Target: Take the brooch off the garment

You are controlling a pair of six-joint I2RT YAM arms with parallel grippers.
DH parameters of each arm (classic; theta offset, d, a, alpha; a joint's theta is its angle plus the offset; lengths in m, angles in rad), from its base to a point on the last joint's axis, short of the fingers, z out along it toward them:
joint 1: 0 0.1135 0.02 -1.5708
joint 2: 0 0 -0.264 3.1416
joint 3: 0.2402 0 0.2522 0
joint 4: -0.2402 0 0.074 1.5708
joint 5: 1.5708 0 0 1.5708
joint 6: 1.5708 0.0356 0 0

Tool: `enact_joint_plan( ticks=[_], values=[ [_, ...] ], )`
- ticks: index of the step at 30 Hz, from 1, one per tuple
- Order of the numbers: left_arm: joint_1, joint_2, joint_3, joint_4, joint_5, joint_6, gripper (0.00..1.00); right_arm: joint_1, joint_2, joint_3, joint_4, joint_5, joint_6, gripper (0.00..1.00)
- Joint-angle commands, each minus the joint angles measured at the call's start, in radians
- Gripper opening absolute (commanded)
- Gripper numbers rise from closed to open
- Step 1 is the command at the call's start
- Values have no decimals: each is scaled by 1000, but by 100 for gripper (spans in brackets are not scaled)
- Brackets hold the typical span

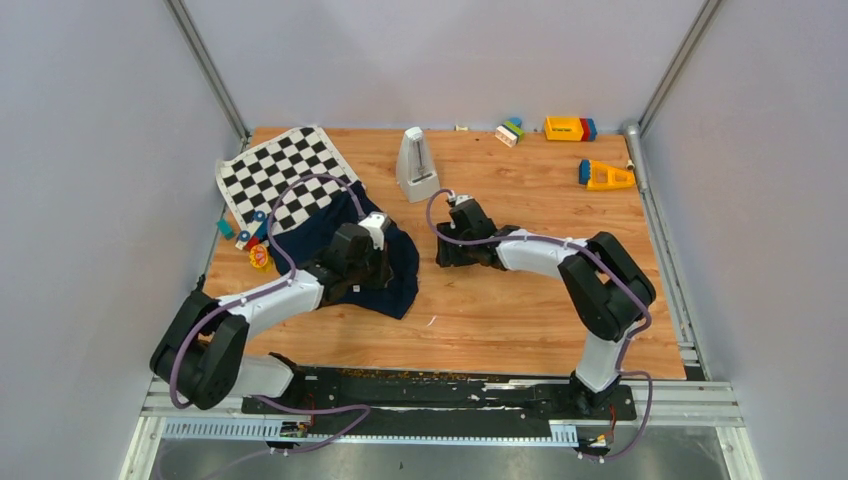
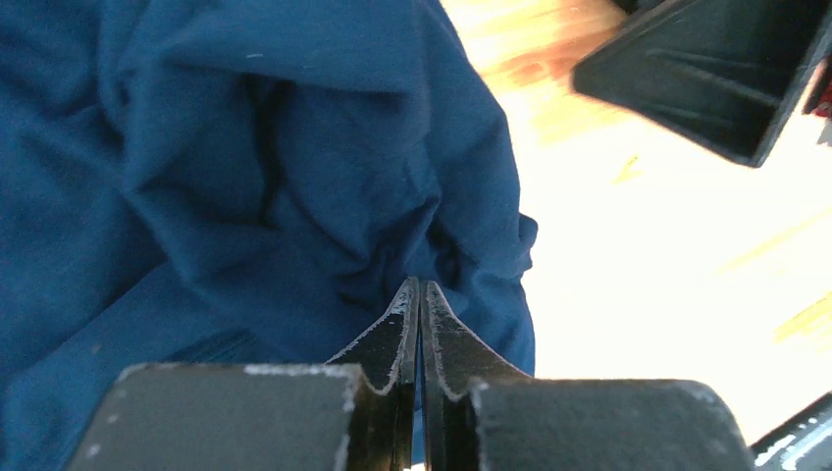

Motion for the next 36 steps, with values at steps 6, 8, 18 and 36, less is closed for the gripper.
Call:
enact_joint_plan(
  ticks=[6,8,18,36],
  values=[
    [182,-244,63,-134,25,19,73,-40,-443,-186,74,30,-61,63],
    [195,-304,68,-177,-55,25,95,-79,-557,-247,71,78,-52,71],
    [222,-653,-272,256,-423,304,99,-466,-808,-548,308,320,-86,100],
    [436,-224,-436,970,-299,488,94,-577,-556,-798,1006,217,-418,100]
  ],
)
